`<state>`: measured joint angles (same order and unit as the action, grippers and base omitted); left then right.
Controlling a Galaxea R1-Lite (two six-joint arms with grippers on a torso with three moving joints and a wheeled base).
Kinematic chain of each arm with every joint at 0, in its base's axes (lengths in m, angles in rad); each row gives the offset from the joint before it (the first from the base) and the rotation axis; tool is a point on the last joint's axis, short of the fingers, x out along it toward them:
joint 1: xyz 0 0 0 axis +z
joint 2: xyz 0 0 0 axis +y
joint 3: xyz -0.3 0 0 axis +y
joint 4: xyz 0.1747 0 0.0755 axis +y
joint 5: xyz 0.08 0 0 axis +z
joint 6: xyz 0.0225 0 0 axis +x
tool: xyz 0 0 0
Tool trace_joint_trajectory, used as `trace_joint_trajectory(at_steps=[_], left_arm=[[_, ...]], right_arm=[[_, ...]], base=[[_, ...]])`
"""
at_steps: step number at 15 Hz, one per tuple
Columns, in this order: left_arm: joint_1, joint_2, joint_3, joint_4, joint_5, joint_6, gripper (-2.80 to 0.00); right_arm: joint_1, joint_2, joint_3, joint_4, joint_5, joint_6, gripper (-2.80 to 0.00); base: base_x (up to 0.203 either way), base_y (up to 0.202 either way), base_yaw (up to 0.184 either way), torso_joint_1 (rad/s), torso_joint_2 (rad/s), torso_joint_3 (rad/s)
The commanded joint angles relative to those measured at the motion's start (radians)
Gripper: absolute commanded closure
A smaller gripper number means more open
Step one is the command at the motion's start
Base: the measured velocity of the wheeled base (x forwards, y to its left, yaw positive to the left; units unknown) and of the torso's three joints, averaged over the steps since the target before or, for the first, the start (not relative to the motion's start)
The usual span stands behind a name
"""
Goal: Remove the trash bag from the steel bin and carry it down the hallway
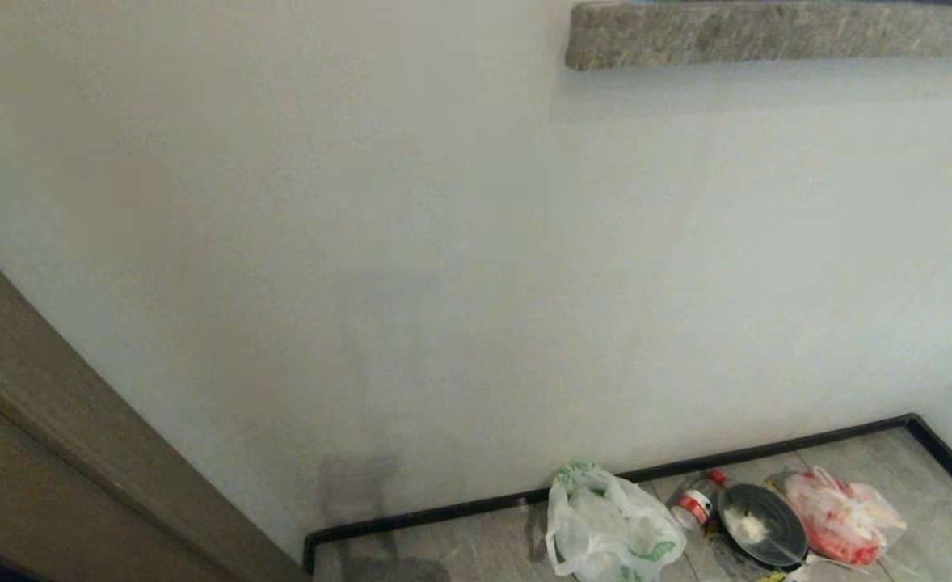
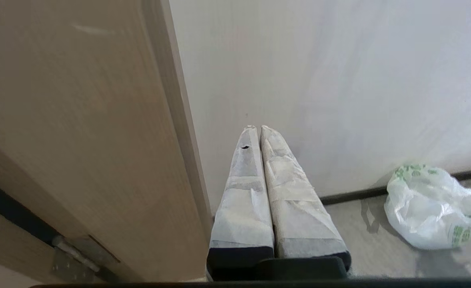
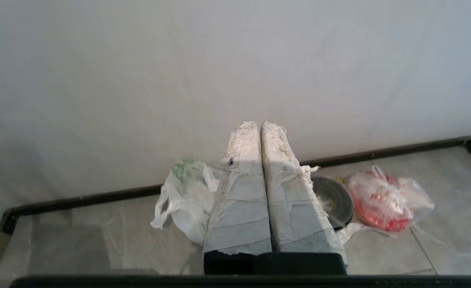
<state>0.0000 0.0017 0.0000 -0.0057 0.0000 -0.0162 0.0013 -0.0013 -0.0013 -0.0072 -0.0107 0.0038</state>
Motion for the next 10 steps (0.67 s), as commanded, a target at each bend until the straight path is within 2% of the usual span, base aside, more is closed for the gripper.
trace_joint_trajectory(at_steps=[1, 10], left_arm=[[0.000, 0.000, 0.000, 0.000, 0.000, -0.001, 0.00], [0.000, 0.000, 0.000, -0.002, 0.000, -0.001, 0.00]], right_arm=[[0.000, 0.000, 0.000, 0.000, 0.000, 0.002, 0.00], [0.000, 0.000, 0.000, 0.000, 0.000, 0.004, 0.00]], base=[[0.000, 0.000, 0.000, 0.002, 0.00, 0.202], [0.000, 0.000, 0.000, 0.002, 0.00, 0.203]])
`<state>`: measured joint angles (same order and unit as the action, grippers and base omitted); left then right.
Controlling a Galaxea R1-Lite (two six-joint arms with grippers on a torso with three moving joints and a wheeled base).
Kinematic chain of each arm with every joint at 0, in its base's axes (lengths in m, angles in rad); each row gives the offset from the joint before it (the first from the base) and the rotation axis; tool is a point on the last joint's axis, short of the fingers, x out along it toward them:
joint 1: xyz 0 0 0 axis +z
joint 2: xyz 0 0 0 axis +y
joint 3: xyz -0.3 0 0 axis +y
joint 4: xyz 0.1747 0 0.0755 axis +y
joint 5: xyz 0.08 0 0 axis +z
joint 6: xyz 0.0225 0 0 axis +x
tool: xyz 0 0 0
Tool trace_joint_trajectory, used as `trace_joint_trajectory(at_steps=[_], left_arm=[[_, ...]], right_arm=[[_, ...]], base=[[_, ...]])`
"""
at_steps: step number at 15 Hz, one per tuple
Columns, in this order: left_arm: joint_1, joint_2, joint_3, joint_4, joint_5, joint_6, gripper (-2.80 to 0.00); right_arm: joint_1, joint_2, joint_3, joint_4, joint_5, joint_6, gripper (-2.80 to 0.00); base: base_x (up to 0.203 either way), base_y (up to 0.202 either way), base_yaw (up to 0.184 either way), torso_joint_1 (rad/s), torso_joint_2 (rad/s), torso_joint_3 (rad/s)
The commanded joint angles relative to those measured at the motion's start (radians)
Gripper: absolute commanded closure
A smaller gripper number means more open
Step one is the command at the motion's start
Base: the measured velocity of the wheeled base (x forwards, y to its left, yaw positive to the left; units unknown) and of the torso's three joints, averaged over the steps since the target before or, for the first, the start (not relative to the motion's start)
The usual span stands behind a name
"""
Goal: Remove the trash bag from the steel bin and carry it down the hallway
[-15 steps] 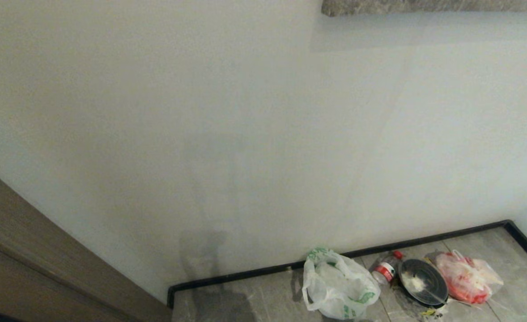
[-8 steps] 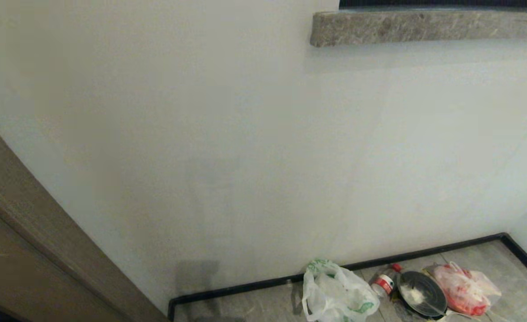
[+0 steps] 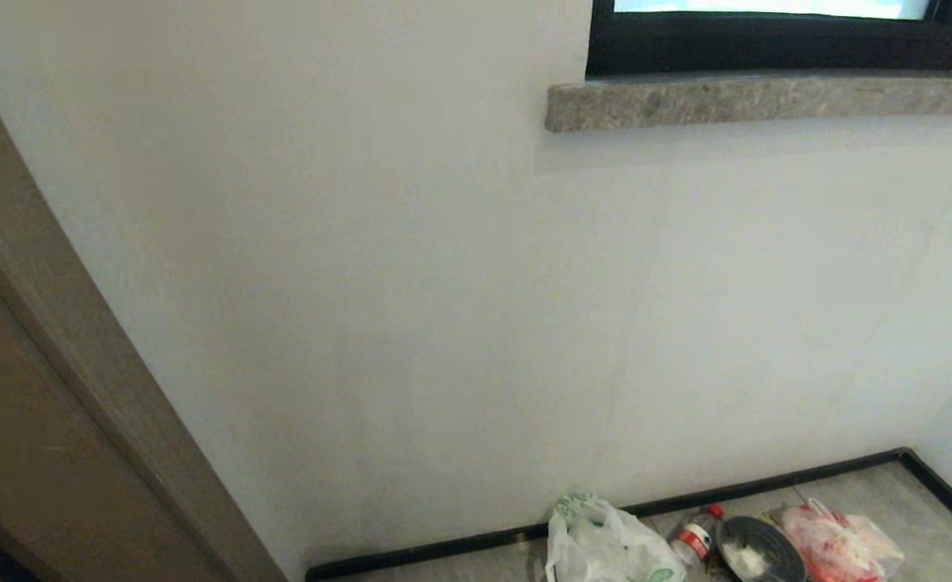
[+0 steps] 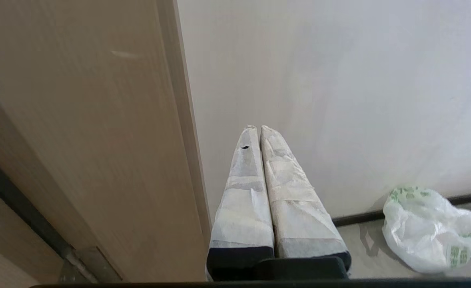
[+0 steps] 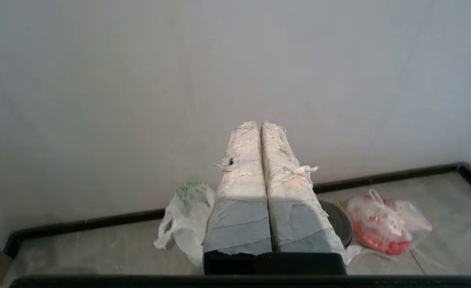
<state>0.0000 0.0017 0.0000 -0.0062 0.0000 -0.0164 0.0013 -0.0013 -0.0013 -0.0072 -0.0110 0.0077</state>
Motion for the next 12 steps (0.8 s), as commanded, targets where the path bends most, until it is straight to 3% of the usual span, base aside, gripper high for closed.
trace_joint_trajectory(at_steps=[1, 5, 12], left_arm=[[0.000, 0.000, 0.000, 0.000, 0.000, 0.000, 0.00], [0.000, 0.000, 0.000, 0.000, -0.002, 0.001, 0.00], [0.000, 0.000, 0.000, 0.000, 0.000, 0.001, 0.00]], right_arm=[[0.000, 0.000, 0.000, 0.000, 0.000, 0.000, 0.00], [0.000, 0.000, 0.000, 0.000, 0.000, 0.000, 0.00], [0.000, 0.000, 0.000, 0.001, 0.000, 0.003, 0.00]], base=[[0.000, 0.000, 0.000, -0.002, 0.00, 0.193], [0.000, 0.000, 0.000, 0.000, 0.00, 0.144], [0.000, 0.000, 0.000, -0.001, 0.00, 0.004]])
